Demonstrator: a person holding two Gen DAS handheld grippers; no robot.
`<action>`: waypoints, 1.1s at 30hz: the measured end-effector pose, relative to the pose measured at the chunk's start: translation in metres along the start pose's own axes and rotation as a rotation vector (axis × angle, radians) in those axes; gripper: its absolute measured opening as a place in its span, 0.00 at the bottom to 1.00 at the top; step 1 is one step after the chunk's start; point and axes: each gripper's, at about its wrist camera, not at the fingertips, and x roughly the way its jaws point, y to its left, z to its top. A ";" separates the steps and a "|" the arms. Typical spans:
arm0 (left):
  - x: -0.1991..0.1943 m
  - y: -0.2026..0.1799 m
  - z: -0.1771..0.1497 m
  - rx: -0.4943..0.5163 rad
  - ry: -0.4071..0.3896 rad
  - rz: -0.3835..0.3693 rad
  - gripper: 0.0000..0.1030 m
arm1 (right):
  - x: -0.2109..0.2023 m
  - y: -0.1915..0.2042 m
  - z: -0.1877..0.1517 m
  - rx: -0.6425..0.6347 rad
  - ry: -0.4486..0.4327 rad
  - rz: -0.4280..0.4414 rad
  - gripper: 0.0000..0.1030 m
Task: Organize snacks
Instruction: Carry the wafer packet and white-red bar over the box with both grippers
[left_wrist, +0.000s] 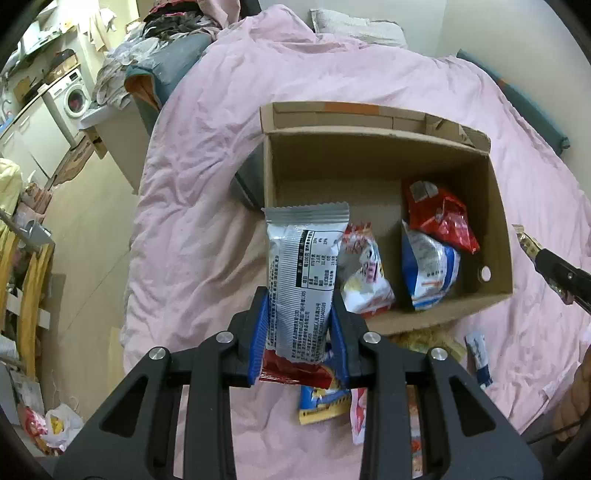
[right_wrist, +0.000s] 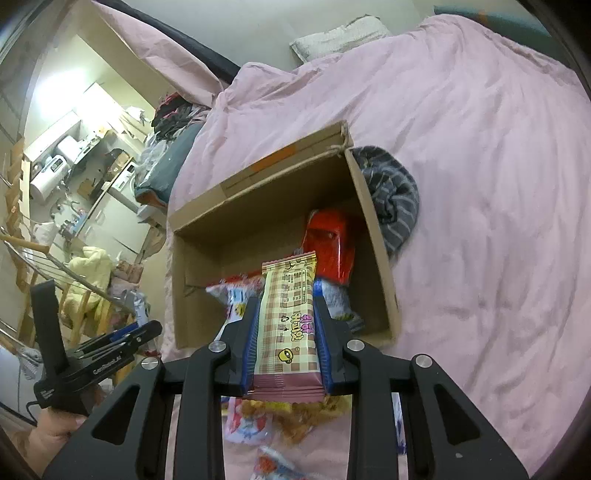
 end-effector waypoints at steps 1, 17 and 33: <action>0.001 0.000 0.002 -0.001 -0.006 0.000 0.26 | 0.002 -0.001 0.003 -0.001 -0.003 -0.001 0.28; 0.036 -0.009 0.025 0.002 -0.104 -0.042 0.26 | 0.032 -0.006 0.026 -0.043 -0.017 -0.080 0.28; 0.048 -0.019 0.030 0.010 -0.097 -0.084 0.26 | 0.059 -0.012 0.019 -0.048 0.058 -0.142 0.28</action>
